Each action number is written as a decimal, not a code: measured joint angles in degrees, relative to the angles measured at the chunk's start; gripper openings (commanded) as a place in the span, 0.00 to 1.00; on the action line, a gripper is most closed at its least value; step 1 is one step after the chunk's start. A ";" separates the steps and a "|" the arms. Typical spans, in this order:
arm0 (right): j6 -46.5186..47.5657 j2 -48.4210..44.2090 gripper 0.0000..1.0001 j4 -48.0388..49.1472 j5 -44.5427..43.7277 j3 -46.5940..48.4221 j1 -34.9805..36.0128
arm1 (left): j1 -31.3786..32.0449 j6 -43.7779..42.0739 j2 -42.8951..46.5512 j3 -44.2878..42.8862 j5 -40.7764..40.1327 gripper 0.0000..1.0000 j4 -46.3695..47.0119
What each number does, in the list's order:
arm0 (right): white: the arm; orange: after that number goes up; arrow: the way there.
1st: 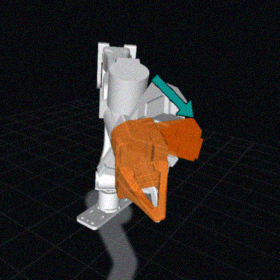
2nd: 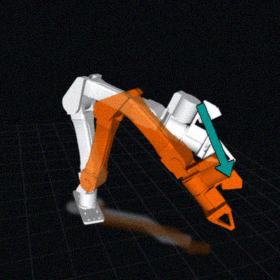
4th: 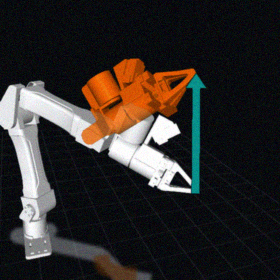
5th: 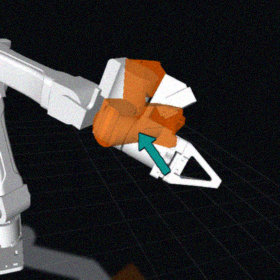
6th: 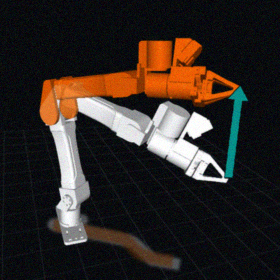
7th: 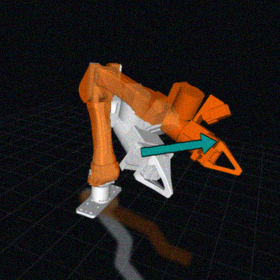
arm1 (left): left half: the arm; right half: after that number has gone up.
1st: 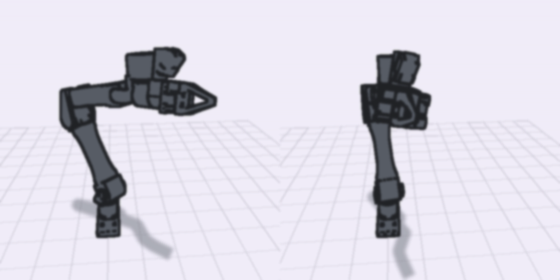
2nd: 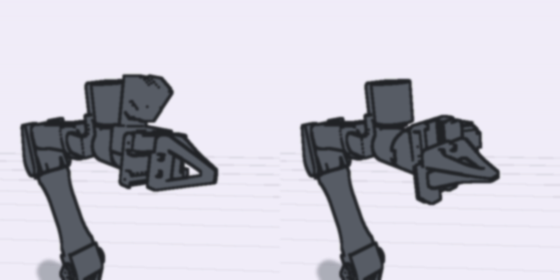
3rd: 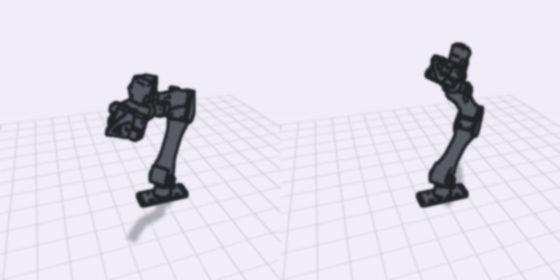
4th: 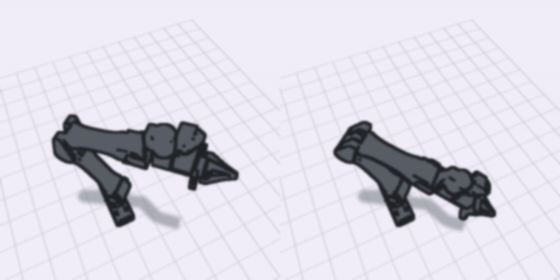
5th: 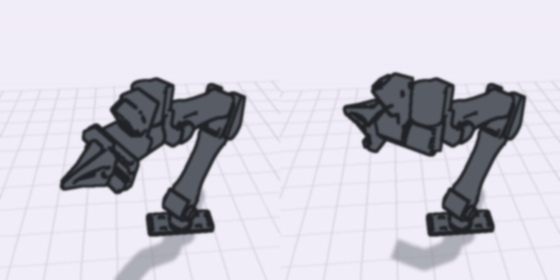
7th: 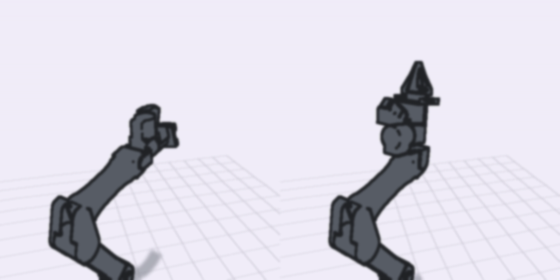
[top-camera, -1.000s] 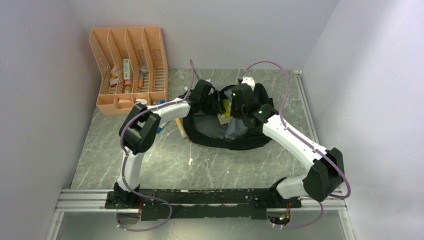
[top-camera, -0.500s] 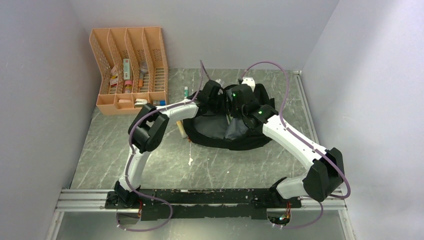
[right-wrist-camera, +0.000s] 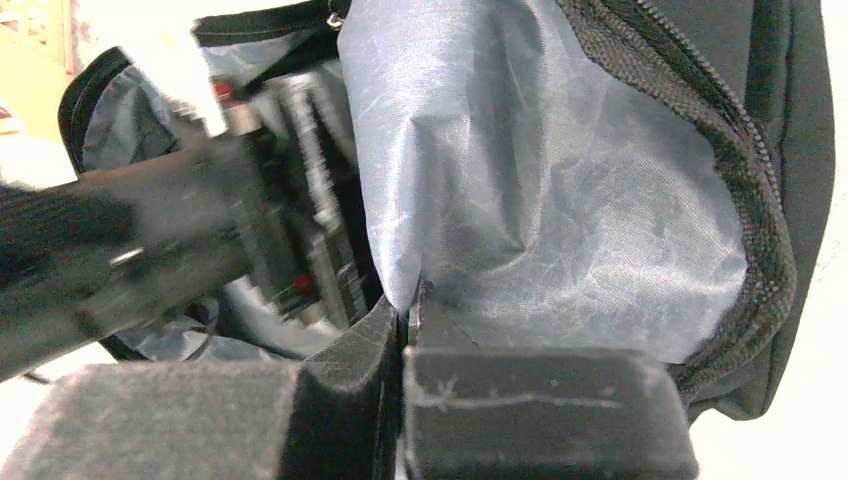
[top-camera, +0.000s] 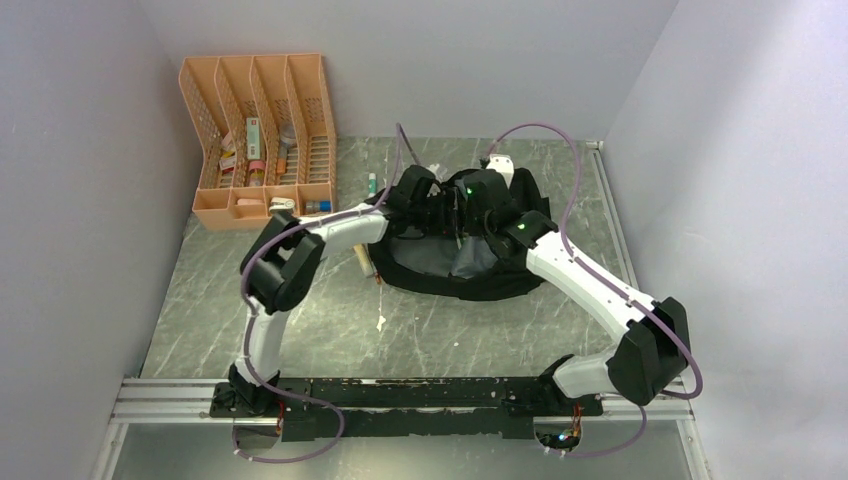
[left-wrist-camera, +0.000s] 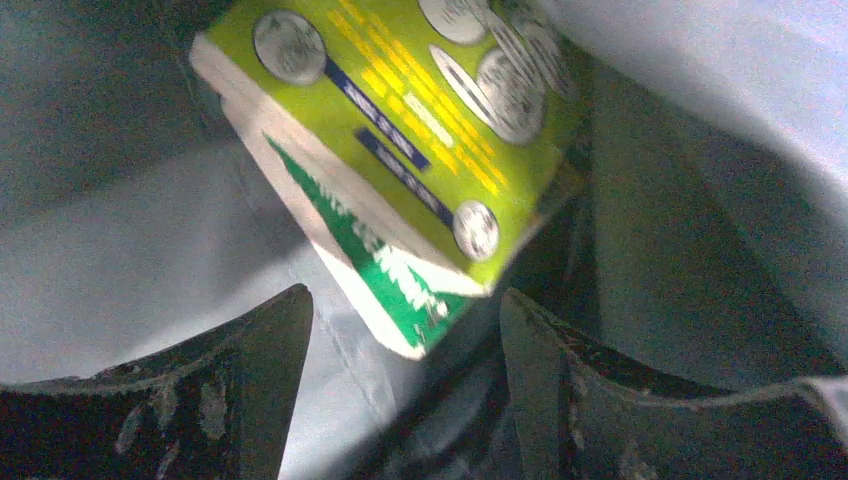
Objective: Pack the student bag
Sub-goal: Place the book in the student bag, then adjust the student bag at the center of the board.
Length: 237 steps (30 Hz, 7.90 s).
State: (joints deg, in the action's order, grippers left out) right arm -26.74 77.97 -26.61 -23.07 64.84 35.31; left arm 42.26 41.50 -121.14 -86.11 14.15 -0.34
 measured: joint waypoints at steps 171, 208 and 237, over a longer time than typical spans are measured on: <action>18.84 -8.96 0.00 2.84 24.20 -5.66 -6.75 | 3.63 5.92 25.94 20.15 -18.29 0.81 -13.07; 20.87 -7.06 0.00 1.62 35.58 -8.02 -6.75 | 4.48 2.19 21.81 16.83 -20.57 0.05 -17.94; 15.43 -7.76 0.50 4.48 36.24 -9.99 -3.93 | 4.72 -0.04 30.36 24.00 -21.46 0.05 -17.44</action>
State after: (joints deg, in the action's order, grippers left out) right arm -11.31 70.22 -22.13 13.17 54.85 31.38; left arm 46.98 41.45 -90.78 -62.11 -7.31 -17.78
